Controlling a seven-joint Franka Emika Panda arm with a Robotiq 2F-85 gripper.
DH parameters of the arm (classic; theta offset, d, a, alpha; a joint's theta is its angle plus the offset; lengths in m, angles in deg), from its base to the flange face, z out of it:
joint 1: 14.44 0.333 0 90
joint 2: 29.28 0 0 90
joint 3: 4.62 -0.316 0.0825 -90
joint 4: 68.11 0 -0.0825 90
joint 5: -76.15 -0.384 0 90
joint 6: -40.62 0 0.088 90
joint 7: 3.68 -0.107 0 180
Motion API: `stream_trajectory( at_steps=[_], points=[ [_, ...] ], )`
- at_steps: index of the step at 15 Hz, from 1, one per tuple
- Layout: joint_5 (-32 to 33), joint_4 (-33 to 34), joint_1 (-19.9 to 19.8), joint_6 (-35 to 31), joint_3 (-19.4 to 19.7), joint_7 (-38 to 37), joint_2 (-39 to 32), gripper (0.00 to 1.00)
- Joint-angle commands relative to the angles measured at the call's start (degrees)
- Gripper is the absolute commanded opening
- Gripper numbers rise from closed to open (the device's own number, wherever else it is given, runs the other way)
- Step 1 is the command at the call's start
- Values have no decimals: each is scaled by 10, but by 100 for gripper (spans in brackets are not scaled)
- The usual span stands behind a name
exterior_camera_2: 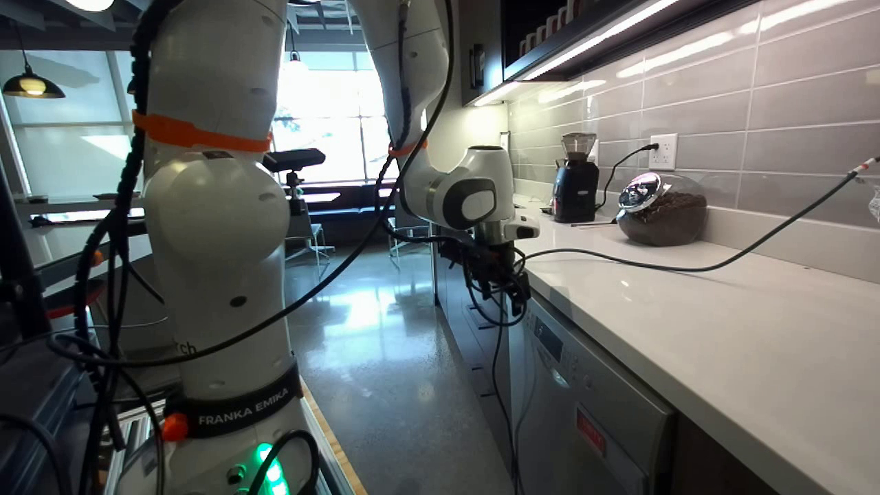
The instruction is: Press the middle button on the left side of the dish washing machine
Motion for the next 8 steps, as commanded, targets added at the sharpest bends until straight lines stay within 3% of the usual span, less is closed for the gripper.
stream_trajectory(
  at_steps=[1, 8],
  points=[
    [-13, -6, -22, 77, -25, 28, 41, 100],
    [-5, 2, -7, 170, -13, 11, 89, 100]
  ],
)
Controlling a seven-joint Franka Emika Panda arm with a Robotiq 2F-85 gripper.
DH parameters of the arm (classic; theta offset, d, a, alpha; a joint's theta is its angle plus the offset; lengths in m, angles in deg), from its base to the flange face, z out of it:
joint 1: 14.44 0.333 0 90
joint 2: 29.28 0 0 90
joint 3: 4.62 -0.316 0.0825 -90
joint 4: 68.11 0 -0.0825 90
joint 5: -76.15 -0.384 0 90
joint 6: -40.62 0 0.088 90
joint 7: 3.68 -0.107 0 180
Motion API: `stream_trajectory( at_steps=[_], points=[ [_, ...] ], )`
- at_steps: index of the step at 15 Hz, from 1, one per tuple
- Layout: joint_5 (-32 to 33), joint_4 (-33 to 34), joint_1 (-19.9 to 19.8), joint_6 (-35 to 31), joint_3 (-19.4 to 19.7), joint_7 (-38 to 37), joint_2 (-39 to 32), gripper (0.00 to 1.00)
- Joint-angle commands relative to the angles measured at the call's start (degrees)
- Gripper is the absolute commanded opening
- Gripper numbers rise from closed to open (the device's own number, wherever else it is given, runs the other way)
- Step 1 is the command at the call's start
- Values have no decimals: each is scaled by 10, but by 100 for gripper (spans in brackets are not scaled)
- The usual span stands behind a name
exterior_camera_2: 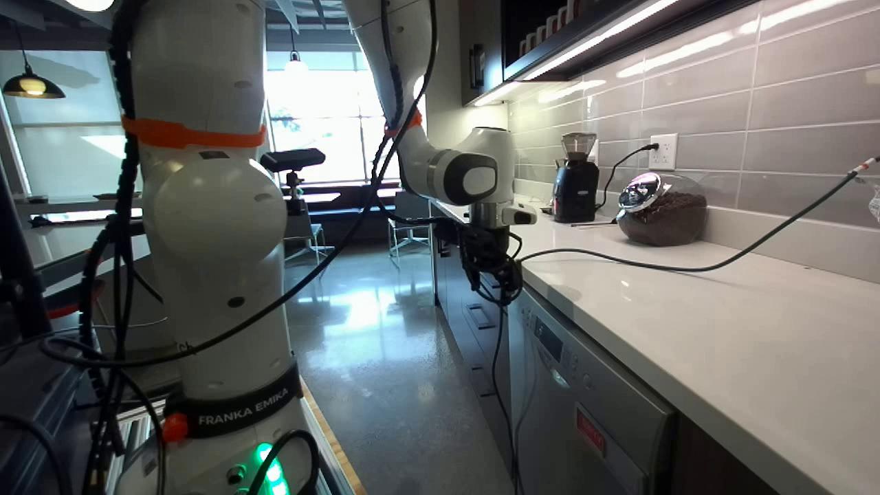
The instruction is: Press the middle button on the left side of the dish washing machine
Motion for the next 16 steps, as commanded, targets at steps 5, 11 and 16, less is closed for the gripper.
stream_trajectory(
  at_steps=[5, 11, 16],
  points=[
    [2, -5, 11, 71, 3, -12, 69, 100],
    [2, 2, 11, 64, 7, -4, 84, 100],
    [2, 2, 11, 64, 8, -4, 81, 100]
  ],
)
